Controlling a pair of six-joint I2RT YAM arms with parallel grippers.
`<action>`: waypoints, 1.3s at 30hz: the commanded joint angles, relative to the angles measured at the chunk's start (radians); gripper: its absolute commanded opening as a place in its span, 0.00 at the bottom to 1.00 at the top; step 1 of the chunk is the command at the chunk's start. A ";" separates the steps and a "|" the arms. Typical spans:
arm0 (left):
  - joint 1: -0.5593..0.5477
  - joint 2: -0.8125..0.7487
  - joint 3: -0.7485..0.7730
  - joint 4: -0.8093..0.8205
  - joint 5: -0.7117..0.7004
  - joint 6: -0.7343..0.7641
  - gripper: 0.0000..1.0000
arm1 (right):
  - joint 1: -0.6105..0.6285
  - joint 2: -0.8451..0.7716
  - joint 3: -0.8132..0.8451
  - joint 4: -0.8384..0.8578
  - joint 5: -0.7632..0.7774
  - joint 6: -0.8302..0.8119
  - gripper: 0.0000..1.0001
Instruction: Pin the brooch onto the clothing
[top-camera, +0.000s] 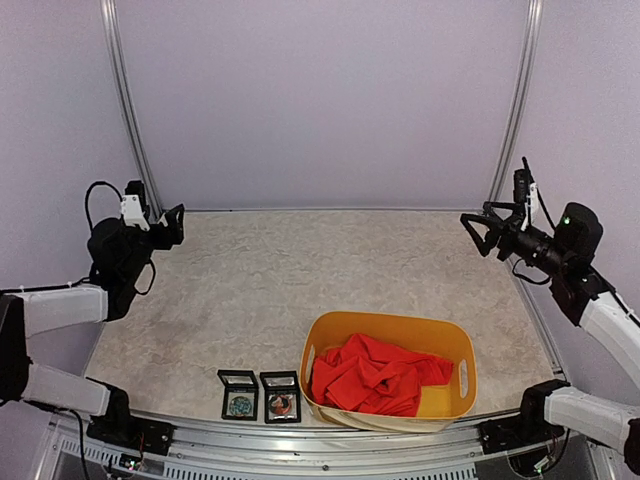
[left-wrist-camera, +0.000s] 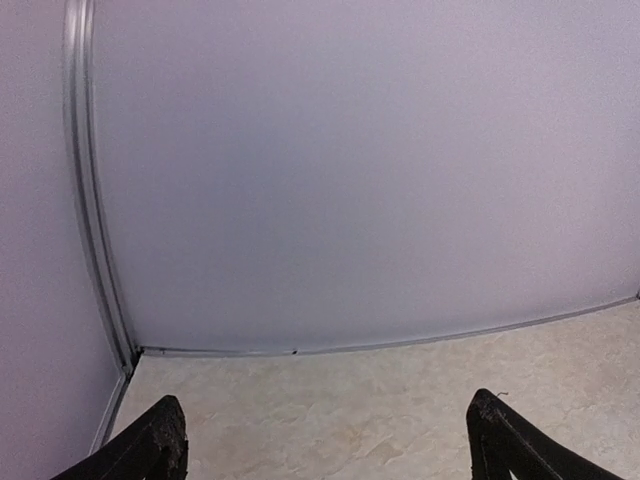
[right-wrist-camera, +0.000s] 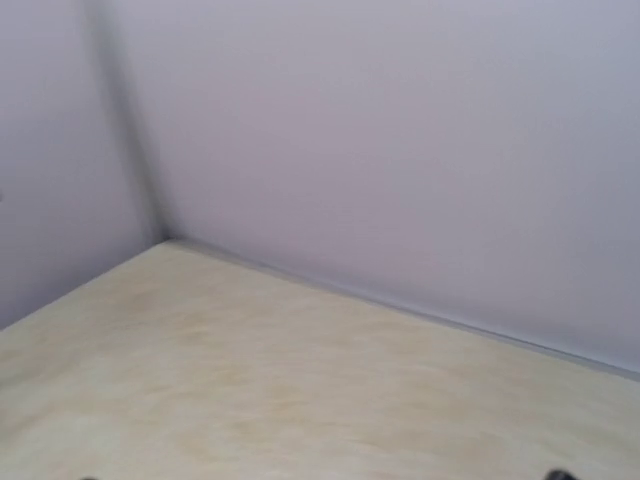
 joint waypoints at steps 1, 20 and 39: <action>-0.213 -0.127 0.255 -0.512 0.135 0.177 0.92 | 0.104 0.088 0.138 -0.096 -0.311 -0.061 0.91; -0.886 -0.275 0.242 -0.983 0.188 0.224 0.95 | 0.748 0.719 0.584 -0.985 0.321 -0.601 0.76; -0.886 -0.268 0.282 -0.981 0.146 0.182 0.96 | 0.254 0.770 0.609 -0.824 0.430 -0.365 0.00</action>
